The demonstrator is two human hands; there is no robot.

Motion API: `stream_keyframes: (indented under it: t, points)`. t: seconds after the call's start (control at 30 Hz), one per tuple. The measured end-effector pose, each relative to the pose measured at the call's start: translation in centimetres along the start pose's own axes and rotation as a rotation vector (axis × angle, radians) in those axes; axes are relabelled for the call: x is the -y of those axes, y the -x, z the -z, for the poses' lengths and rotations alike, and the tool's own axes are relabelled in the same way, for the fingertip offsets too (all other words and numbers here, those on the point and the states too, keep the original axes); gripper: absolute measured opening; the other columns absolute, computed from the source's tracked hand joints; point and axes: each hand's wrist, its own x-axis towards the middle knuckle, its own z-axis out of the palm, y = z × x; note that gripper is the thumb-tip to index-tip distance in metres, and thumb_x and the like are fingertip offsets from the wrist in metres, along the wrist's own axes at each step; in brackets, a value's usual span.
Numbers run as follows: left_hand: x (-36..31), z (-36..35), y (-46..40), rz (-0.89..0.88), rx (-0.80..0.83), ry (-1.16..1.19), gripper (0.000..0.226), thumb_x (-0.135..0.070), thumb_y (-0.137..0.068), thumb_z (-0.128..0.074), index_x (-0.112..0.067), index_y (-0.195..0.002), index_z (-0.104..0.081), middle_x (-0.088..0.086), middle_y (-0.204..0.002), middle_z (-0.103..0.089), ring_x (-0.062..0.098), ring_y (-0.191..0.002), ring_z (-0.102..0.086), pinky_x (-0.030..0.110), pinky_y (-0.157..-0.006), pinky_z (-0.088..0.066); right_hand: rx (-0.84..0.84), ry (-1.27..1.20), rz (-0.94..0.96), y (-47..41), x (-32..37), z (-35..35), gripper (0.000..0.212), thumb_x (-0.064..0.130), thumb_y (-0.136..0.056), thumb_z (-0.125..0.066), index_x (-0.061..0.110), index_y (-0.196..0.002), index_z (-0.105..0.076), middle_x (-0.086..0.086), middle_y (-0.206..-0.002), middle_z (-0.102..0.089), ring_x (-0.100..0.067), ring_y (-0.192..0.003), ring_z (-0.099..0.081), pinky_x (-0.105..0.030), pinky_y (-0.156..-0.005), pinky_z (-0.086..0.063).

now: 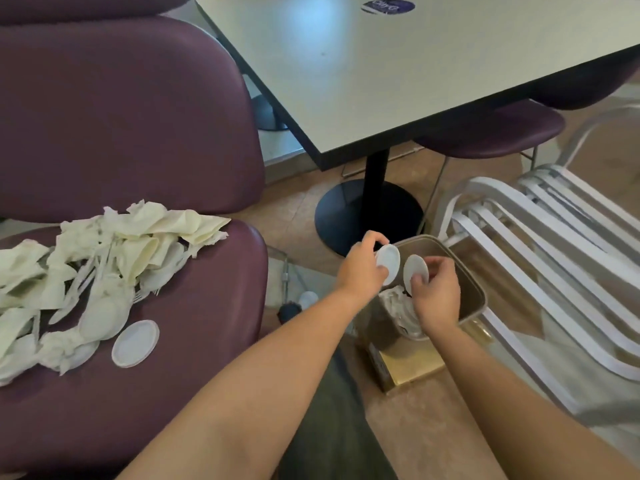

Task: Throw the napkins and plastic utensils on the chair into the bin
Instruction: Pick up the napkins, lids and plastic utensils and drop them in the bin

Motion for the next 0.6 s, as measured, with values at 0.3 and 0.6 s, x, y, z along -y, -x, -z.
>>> stream_keyframes:
  t: [0.3, 0.6]
  points:
    - [0.7, -3.7, -0.9, 0.097, 0.053, -0.038, 0.054, -0.037, -0.093, -0.059, -0.027, -0.143, -0.042, 0.001, -0.134, -0.053, 0.022, -0.123, -0.05, 0.042, -0.099, -0.048, 0.259, 0.272, -0.029, -1.9, -2.8, 0.2, 0.037, 0.018, -0.093, -0.06, 0.013, -0.13, -0.059, -0.011, -0.133, -0.053, -0.027, -0.119, -0.053, -0.036, -0.102, -0.041]
    - [3.4, 3.9, 1.7, 0.068, -0.128, 0.044, 0.031, -0.034, -0.098, -0.052, -0.029, -0.128, -0.056, -0.011, -0.117, -0.063, 0.01, -0.107, -0.059, 0.036, -0.093, -0.05, 0.34, 0.201, 0.162, 1.0, 2.4, -3.7, 0.03, 0.021, -0.092, -0.057, 0.021, -0.121, -0.064, -0.003, -0.123, -0.061, -0.024, -0.117, -0.053, -0.046, -0.102, -0.046]
